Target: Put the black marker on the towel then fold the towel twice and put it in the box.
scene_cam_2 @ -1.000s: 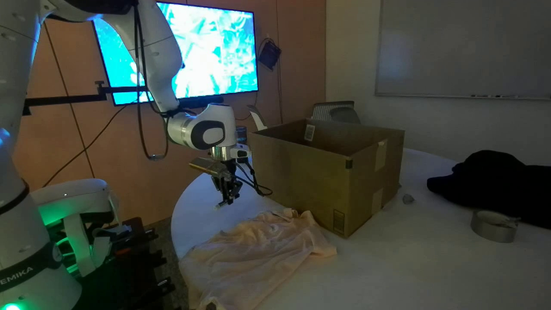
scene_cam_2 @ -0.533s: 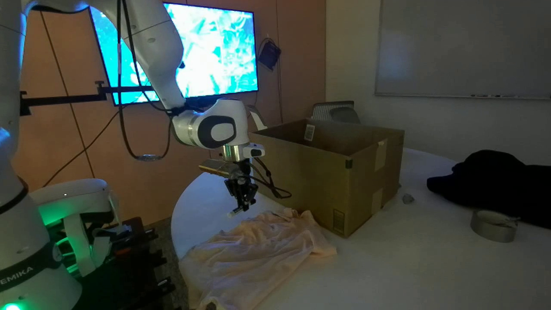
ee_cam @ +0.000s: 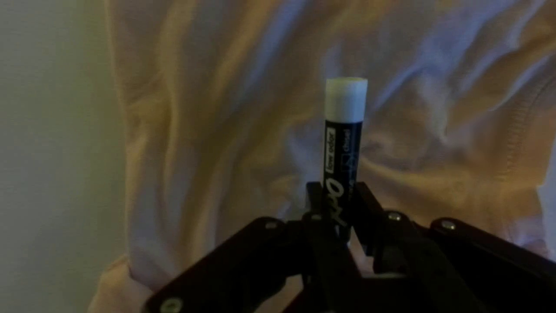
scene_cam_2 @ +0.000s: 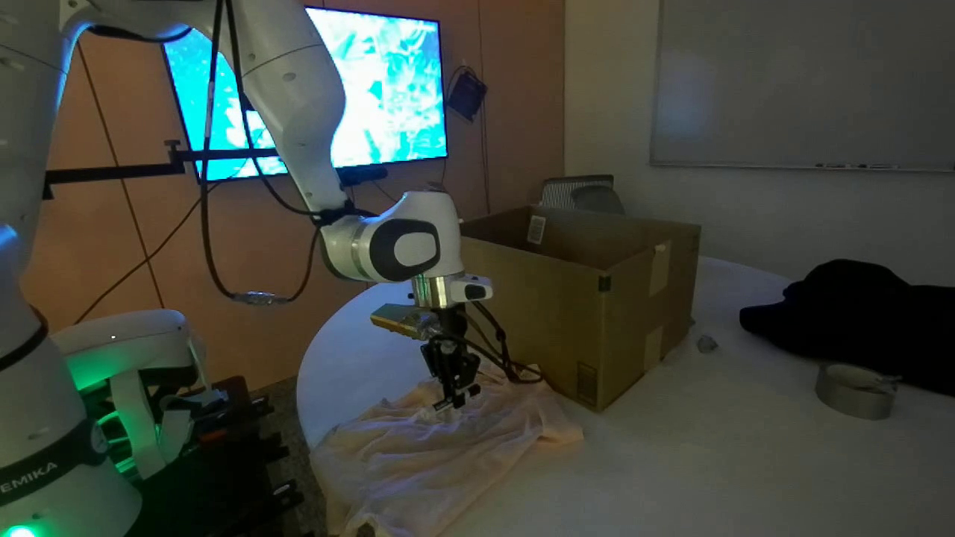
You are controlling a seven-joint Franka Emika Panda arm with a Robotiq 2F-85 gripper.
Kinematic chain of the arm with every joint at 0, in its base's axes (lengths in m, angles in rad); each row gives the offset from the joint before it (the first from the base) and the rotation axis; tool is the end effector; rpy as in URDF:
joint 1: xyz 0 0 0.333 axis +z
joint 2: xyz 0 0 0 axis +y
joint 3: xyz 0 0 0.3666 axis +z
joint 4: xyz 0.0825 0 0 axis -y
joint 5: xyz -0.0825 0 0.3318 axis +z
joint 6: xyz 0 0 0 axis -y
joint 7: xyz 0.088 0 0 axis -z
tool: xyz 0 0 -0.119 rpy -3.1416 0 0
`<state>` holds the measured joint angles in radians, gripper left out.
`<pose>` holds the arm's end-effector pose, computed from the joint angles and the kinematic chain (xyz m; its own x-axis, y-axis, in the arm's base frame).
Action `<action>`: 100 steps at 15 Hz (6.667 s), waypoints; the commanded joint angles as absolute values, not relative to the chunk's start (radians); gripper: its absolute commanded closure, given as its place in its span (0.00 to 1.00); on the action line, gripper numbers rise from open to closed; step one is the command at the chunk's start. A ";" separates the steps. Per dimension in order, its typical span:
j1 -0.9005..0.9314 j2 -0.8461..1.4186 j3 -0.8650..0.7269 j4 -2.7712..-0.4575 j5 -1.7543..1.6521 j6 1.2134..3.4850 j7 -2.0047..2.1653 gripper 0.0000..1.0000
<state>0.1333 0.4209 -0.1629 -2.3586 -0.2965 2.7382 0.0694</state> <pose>0.5019 -0.0045 0.2318 0.9815 0.1832 -0.0566 0.1903 -0.9665 0.1723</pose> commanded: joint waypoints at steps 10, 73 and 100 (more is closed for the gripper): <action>0.110 0.547 -0.194 -2.260 -0.278 2.731 0.155 0.54; -0.012 0.314 -0.091 -2.754 -0.120 2.976 -0.110 0.99; 0.177 0.548 -0.305 -2.228 -0.415 2.959 0.156 0.73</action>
<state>0.1548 0.5044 -0.2839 -2.2756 -0.4443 2.9368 0.1328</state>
